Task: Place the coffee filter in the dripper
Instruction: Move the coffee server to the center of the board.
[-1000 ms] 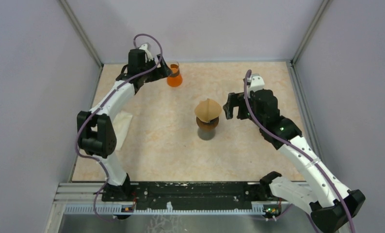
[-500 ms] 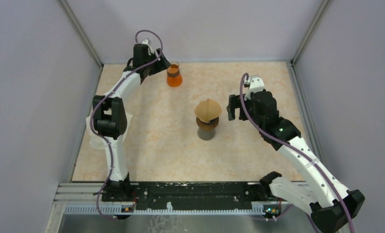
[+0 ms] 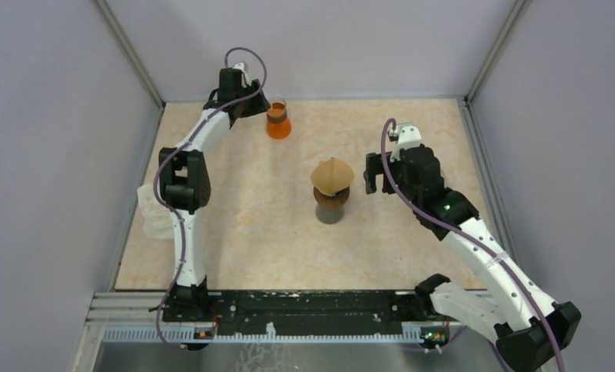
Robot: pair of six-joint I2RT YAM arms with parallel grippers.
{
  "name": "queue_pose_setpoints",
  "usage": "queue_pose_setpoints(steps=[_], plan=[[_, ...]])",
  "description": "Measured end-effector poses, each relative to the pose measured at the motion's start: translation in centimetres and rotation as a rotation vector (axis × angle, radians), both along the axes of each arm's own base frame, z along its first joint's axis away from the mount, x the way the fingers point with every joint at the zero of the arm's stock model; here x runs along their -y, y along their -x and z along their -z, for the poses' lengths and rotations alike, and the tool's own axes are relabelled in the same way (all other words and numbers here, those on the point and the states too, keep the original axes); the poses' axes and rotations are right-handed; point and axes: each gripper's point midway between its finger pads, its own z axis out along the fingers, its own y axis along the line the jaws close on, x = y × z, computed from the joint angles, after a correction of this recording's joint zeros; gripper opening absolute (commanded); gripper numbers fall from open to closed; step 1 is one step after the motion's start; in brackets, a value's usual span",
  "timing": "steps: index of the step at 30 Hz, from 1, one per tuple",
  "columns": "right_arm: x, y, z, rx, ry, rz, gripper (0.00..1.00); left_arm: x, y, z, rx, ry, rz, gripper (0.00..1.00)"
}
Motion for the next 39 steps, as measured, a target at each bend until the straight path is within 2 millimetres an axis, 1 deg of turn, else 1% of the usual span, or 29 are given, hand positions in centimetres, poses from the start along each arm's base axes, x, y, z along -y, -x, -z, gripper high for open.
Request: queue_pose_setpoints(steps=[7, 11, 21, 26, 31, 36, 39], plan=[[0.0, 0.0, 0.0, 0.000, -0.001, 0.000, 0.92, 0.0, 0.2, 0.0, -0.005, -0.076, 0.037, 0.46], [0.0, 0.0, 0.0, 0.000, -0.001, 0.001, 0.92, 0.1, 0.5, 0.0, -0.006, -0.108, 0.060, 0.36], [0.0, 0.0, -0.1, 0.002, -0.002, 0.003, 0.92, 0.3, 1.3, 0.1, -0.027, -0.123, 0.107, 0.16], [0.2, 0.1, -0.3, 0.011, -0.005, 0.005, 0.92, 0.7, 1.9, 0.1, -0.046, -0.111, 0.135, 0.00], [0.2, 0.2, -0.5, 0.016, -0.009, 0.005, 0.92, 0.5, 3.0, 0.0, -0.075, -0.128, 0.152, 0.00], [0.2, 0.3, -0.5, 0.017, -0.011, 0.003, 0.92, -0.3, 5.6, 0.1, -0.139, -0.164, 0.166, 0.00], [0.2, 0.4, -0.7, 0.022, -0.016, -0.001, 0.92, -0.5, 7.3, -0.2, -0.167, -0.177, 0.180, 0.00]])
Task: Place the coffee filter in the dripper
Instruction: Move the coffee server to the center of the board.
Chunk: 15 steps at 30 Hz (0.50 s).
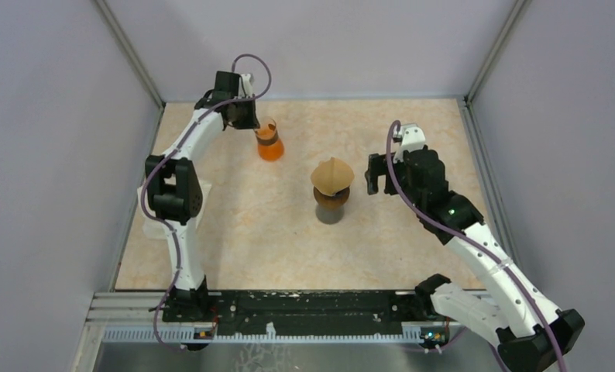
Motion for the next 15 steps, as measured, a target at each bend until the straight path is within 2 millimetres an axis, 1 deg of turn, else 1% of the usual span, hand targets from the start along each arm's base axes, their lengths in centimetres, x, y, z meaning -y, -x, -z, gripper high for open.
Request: queue_pose_setpoints(steps=[3, 9, 12, 15], plan=[[0.0, 0.2, -0.4, 0.013, -0.009, -0.003, 0.92, -0.2, 2.5, -0.4, -0.029, -0.007, 0.013, 0.00], [0.2, 0.6, -1.2, 0.033, -0.030, -0.001, 0.92, 0.0, 8.8, -1.6, -0.077, -0.005, 0.055, 0.00], [0.2, 0.7, -1.3, 0.035, -0.042, 0.001, 0.92, 0.5, 11.7, -2.1, -0.086, -0.003, 0.081, 0.00], [0.1, 1.1, -0.9, 0.029, -0.052, -0.012, 0.92, 1.1, 14.4, -1.9, -0.101, -0.004, 0.111, 0.00]])
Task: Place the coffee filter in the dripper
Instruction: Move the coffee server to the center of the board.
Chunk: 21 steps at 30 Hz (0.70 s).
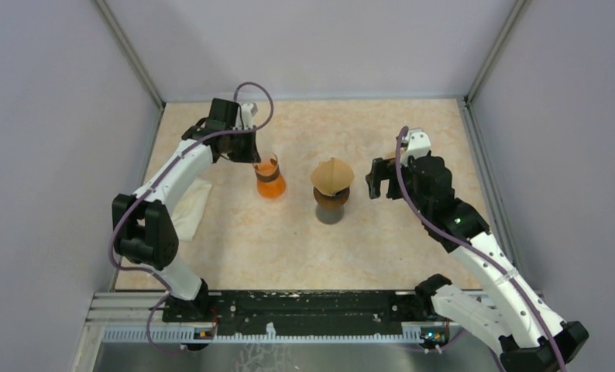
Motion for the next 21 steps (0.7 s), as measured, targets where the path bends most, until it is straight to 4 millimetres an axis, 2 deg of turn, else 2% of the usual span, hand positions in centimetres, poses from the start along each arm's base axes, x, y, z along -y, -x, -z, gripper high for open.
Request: queue_pose_setpoints(steps=[9, 13, 18, 21], plan=[[-0.9, 1.5, 2.6, -0.021, -0.029, -0.075, 0.92, 2.4, 7.7, 1.4, -0.044, -0.013, 0.112, 0.00], [-1.7, 1.9, 4.2, -0.041, -0.054, -0.116, 0.91, 3.3, 10.3, 2.0, -0.050, -0.018, 0.154, 0.03], [-2.8, 2.6, 6.9, -0.039, -0.085, -0.184, 0.87, 3.5, 12.2, 2.9, -0.060, -0.019, 0.167, 0.07], [-3.2, 3.2, 8.3, -0.010, -0.112, -0.222, 0.87, 3.4, 12.6, 3.4, -0.060, -0.023, 0.168, 0.10]])
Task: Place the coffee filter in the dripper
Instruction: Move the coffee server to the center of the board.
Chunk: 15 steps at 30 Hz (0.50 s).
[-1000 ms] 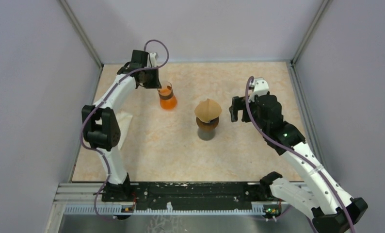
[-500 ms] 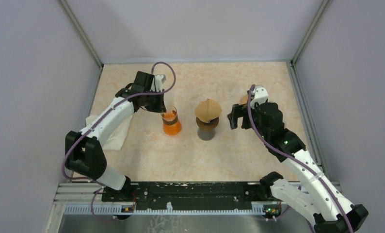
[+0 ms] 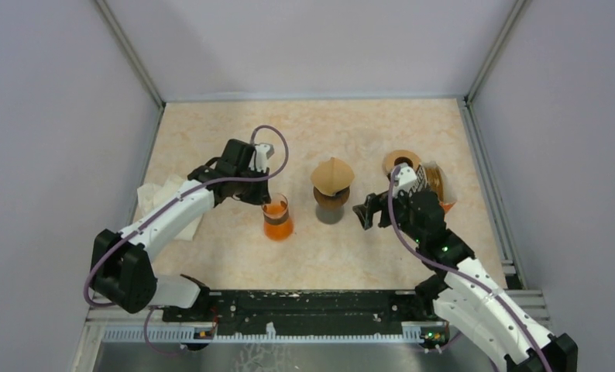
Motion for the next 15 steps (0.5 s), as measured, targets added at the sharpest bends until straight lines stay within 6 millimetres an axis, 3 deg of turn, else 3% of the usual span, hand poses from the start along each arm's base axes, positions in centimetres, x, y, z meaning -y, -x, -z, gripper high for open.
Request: queue_pose_setpoints(steps=[5, 15], plan=[[-0.5, 0.9, 1.8, 0.088, -0.055, -0.053, 0.85, -0.1, 0.0, 0.3, 0.016, 0.003, -0.002, 0.18], [-2.8, 0.5, 2.9, 0.177, -0.092, -0.175, 0.82, 0.2, -0.5, -0.9, 0.081, 0.041, -0.004, 0.44]])
